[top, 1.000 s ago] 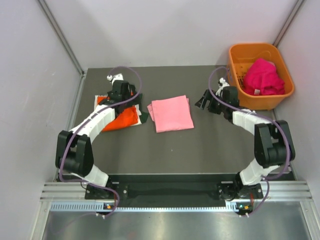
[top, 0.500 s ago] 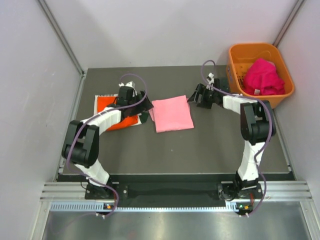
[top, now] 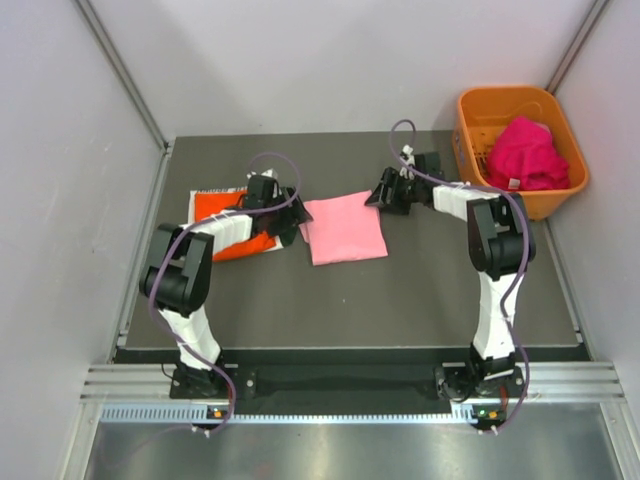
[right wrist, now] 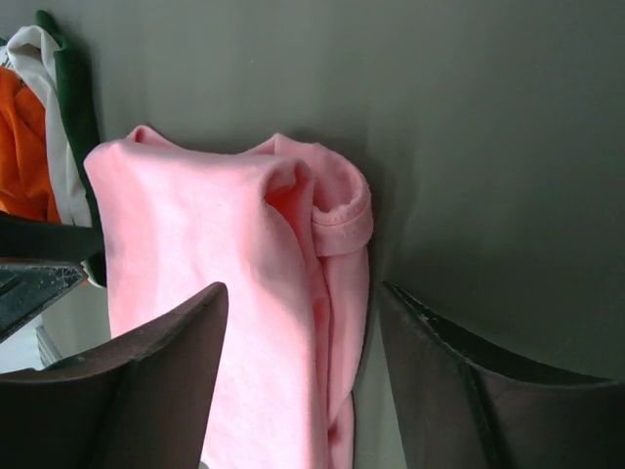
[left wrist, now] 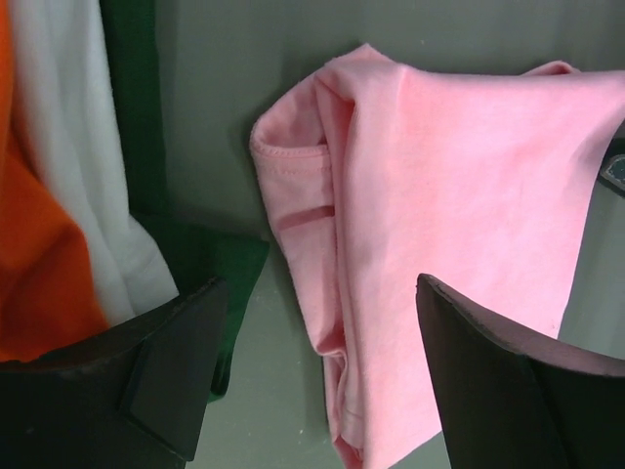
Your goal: Fold and stack the t-shirts
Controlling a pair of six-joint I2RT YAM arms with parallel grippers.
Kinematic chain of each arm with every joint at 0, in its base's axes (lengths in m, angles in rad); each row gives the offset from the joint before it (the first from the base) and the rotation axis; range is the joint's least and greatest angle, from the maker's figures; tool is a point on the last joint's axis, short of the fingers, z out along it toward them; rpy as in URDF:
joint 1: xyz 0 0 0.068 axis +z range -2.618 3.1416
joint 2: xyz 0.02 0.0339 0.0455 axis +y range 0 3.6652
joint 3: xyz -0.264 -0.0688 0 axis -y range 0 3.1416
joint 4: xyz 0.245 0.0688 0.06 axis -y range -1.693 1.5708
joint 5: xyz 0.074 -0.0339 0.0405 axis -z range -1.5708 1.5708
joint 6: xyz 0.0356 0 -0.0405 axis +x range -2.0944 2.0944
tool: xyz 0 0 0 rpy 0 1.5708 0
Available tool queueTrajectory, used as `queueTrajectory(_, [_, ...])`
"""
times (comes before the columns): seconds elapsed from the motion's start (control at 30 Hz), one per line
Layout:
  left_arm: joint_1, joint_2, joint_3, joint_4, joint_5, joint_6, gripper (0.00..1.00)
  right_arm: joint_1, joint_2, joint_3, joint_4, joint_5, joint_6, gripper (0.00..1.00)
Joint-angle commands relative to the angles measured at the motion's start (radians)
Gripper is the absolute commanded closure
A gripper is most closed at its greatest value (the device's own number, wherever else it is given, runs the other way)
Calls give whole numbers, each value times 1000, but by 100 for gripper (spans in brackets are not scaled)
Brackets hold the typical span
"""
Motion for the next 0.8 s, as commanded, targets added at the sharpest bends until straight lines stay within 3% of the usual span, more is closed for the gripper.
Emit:
queueTrajectory(0.0, [-3, 35, 59, 66, 37, -14, 20, 17, 37, 33, -44, 11, -2, 37])
queueTrajectory(0.07, [-3, 49, 76, 66, 43, -17, 23, 21, 53, 56, -62, 1, -2, 44])
queueTrajectory(0.33, [-7, 126, 135, 32, 29, -29, 27, 30, 59, 79, -73, 14, 6, 52])
queueTrajectory(0.5, [-7, 144, 149, 23, 2, -18, 28, 31, 77, 117, -105, 18, 1, 85])
queueTrajectory(0.77, [-13, 205, 203, -8, 14, -21, 38, 31, 21, 59, -65, 61, 7, 92])
